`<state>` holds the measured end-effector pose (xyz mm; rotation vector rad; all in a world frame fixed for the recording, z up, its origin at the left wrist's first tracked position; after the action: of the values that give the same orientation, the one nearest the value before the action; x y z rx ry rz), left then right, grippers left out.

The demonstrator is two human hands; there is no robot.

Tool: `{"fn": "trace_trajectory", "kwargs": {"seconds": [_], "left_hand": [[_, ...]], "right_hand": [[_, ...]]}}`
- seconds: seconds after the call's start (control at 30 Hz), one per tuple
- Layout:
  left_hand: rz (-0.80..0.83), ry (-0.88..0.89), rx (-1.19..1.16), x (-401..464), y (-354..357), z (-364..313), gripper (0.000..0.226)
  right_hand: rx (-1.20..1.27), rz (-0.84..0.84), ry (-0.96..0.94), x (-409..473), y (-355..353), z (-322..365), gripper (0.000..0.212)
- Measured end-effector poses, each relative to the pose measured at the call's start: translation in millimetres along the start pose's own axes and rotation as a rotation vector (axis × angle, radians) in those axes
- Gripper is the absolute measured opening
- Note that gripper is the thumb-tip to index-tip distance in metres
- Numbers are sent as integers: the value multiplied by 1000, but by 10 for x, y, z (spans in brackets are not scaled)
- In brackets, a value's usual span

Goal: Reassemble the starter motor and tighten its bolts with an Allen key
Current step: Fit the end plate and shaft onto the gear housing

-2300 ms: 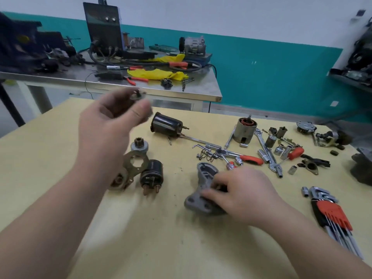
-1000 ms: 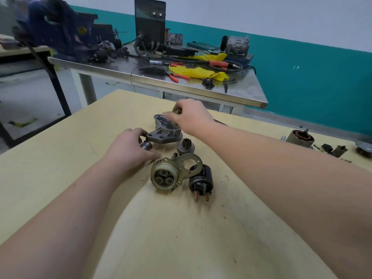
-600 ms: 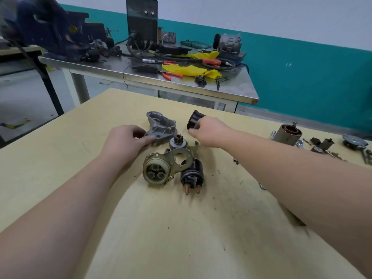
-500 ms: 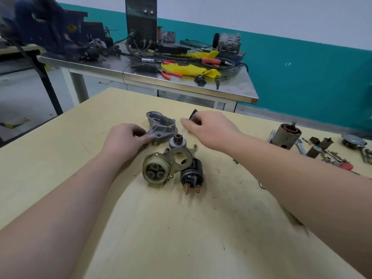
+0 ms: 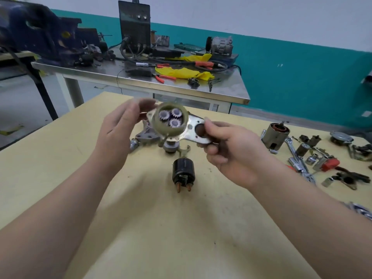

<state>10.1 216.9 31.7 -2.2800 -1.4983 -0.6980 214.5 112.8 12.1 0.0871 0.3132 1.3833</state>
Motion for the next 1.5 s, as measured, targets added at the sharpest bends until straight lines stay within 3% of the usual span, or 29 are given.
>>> {"fn": "trace_trajectory", "kwargs": {"seconds": [0.1,0.17,0.23,0.37,0.43,0.5,0.53,0.6,0.67,0.8,0.9,1.0,1.07,1.13,1.2,1.33,1.4,1.5], "left_hand": [[295,-23,-91,-98,654,-262,62],[264,-77,-149,-77,931,-332,69],[174,-199,-290,-34,1107,-328,62],[112,-480,-510,-109,1502,-146,61],[76,-570,-573,-189,1670,-33,63],[65,-590,-476,-233,1733,64,67],[65,-567,-363,-234,1716,99,69],[54,-493,-109,-225,1627,140,72],[29,-470,20,-225,1541,187,70],[141,-624,-280,-294,1668,300,59],[301,-795,-602,-429,1861,313,74],[394,-1017,-658,-614,1953,375,81],[487,-1018,-564,-685,1971,388,67],[545,-939,-463,-707,1980,389,52],[487,-925,-464,-714,1972,424,47],[295,-1039,-734,-832,2014,533,41],[228,-1101,-856,-954,2104,557,58],[231,-1175,-937,-1107,2303,551,78]], "right_hand": [[365,31,174,-258,-115,-77,12],[469,35,184,-399,-216,-36,16],[478,14,129,-508,-337,64,21],[140,-87,-80,-641,-637,350,43],[-242,-196,-203,-713,-786,466,41],[-676,-355,-368,-795,-896,578,37],[-780,-412,-426,-820,-946,593,38],[-765,-423,-450,-831,-1012,559,34],[-603,-333,-351,-786,-1039,439,34],[-282,-177,-86,-668,-1069,100,42],[-204,-86,-20,-618,-1026,-32,39],[-328,-40,-81,-640,-1005,49,35],[-543,-62,-178,-649,-971,128,28],[-709,-114,-293,-645,-919,181,21],[-709,-197,-379,-649,-967,248,18],[-538,-502,-427,-710,-1586,455,35],[-548,-663,-407,-750,-1940,473,28],[-855,-792,-314,-697,-2208,378,24]]}}
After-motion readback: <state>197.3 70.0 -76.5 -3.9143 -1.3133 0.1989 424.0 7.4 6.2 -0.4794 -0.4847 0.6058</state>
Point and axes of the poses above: each hand's wrist, its own x-axis towards the middle knuckle, its own y-axis out of the palm, z = x × y, the point moved 9 cm from there along x, towards the middle knuckle, and after that the axes turned 6 degrees about -x, right-handed, at the moved point
